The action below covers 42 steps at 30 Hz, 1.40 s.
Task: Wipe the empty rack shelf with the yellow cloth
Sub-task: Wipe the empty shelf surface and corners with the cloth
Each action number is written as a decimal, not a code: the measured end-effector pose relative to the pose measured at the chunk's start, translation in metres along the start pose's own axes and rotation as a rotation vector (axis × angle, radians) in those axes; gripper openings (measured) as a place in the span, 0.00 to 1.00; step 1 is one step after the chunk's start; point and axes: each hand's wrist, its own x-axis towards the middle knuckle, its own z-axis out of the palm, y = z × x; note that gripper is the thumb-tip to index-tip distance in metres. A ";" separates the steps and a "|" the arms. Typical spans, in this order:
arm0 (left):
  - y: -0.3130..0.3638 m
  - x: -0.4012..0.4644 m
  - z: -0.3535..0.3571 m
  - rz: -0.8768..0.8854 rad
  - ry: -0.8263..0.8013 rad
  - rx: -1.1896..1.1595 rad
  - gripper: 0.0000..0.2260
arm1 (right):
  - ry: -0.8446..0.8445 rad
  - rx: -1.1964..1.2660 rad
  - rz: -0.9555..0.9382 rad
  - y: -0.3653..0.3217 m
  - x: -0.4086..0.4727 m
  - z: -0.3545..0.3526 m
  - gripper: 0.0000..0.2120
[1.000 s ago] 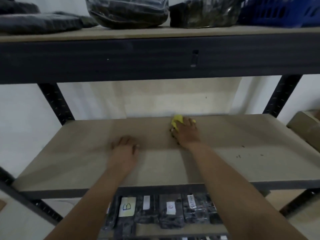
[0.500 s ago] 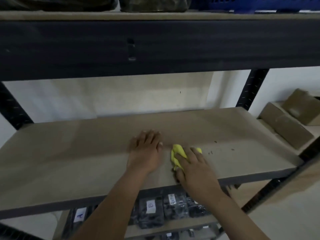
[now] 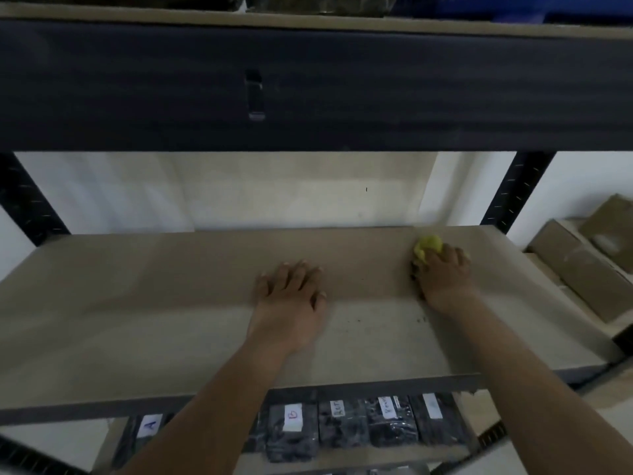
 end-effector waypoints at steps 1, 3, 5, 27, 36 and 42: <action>0.001 0.000 0.000 0.001 -0.002 0.007 0.23 | -0.005 -0.036 -0.022 0.006 -0.022 -0.002 0.26; 0.001 0.001 0.000 0.001 -0.006 0.013 0.23 | 0.040 -0.099 -0.082 0.002 -0.078 -0.008 0.29; 0.001 0.002 0.002 -0.006 -0.010 0.017 0.23 | 0.139 -0.066 -0.146 -0.018 -0.129 -0.016 0.26; -0.001 0.001 0.003 0.003 -0.034 0.061 0.23 | -0.147 -0.086 0.034 0.057 -0.067 -0.047 0.28; -0.003 0.004 0.004 0.030 0.001 0.075 0.24 | -0.112 0.018 -0.285 -0.032 -0.026 -0.033 0.27; -0.004 0.006 0.005 0.021 -0.003 0.073 0.22 | -0.068 -0.044 0.103 0.079 0.004 -0.043 0.27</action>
